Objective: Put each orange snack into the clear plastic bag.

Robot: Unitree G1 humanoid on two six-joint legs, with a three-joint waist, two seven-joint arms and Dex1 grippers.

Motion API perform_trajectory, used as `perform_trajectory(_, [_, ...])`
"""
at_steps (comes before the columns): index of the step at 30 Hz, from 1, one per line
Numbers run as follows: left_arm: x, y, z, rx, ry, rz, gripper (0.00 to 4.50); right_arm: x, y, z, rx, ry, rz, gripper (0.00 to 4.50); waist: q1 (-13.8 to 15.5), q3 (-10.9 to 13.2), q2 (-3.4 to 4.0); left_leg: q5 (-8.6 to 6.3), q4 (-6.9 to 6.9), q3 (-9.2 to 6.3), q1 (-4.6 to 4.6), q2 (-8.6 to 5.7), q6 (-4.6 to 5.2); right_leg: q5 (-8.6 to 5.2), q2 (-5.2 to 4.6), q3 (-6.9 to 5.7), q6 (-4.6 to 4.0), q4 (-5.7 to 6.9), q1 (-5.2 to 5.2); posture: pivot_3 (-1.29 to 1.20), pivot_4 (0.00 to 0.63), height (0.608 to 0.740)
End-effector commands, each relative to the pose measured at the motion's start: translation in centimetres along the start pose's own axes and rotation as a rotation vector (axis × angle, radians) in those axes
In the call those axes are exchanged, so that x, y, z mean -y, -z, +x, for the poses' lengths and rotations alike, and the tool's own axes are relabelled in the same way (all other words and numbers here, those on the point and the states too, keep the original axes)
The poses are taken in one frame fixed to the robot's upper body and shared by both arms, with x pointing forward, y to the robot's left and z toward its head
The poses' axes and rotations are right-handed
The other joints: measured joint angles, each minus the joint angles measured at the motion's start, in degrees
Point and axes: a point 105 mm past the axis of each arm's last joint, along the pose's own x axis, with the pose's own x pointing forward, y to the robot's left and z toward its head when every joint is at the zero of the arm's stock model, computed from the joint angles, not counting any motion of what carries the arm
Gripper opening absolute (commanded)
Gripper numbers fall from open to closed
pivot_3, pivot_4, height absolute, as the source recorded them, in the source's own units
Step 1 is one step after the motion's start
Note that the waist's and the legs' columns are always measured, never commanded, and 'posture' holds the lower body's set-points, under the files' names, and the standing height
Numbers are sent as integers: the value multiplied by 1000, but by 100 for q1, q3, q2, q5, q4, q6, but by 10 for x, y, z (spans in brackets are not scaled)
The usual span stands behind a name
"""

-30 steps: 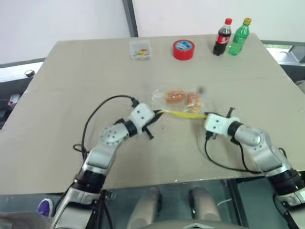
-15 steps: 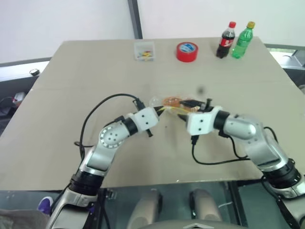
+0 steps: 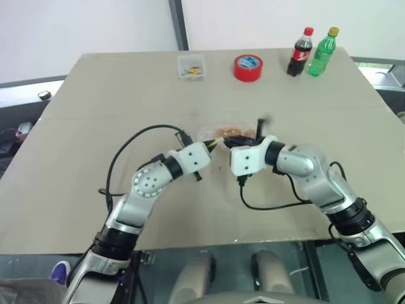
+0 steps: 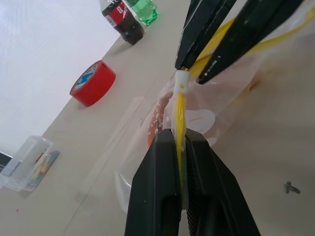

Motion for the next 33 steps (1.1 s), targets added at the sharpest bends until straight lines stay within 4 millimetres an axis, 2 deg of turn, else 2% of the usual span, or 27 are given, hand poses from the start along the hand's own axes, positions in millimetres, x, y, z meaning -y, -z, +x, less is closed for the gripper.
perform_trajectory(1, [-9,-15,-1,45,-33,35,0,8,-14,1,50,29,-50,301,-2,0,0,0,0,0,0,0,0,0,0,0,0,0,0,0,150,740])
perform_trajectory(5, [-8,-17,0,50,-33,36,0,10,-14,2,49,43,45,301,-12,0,0,0,0,0,0,0,0,0,0,0,0,0,0,0,150,740])
perform_trajectory(8, [-8,-18,0,50,-32,35,0,12,-14,1,34,54,4,1091,-16,0,0,0,0,0,0,0,0,0,0,0,0,1,0,0,150,740])
perform_trajectory(9, [-8,-17,0,49,-31,34,0,13,-13,1,27,65,-23,1557,-15,0,0,0,0,0,0,0,0,0,0,1,0,1,-1,0,150,740])
perform_trajectory(10, [-8,-18,0,48,-30,36,0,13,-13,2,26,66,-33,1825,-14,0,0,0,0,0,0,0,0,0,0,1,0,1,0,0,150,740])
perform_trajectory(15, [-8,-18,1,48,-29,39,0,11,-13,4,31,57,-48,1825,-18,0,0,0,0,0,0,0,0,0,0,1,0,1,-1,0,150,740])
perform_trajectory(18, [-7,-20,2,51,-28,45,0,11,-12,5,29,53,-61,924,-20,0,0,0,0,1,0,-1,0,0,0,0,0,1,-1,0,150,740])
perform_trajectory(20, [-8,-20,1,51,-28,50,0,10,-12,6,29,50,-73,71,-19,0,0,0,0,1,0,-1,0,0,0,0,0,1,-1,0,150,740])
perform_trajectory(33, [-9,-23,3,56,-31,69,0,7,-7,9,9,50,-94,71,-20,0,0,0,0,1,0,-1,0,0,0,1,0,1,-1,0,150,740])
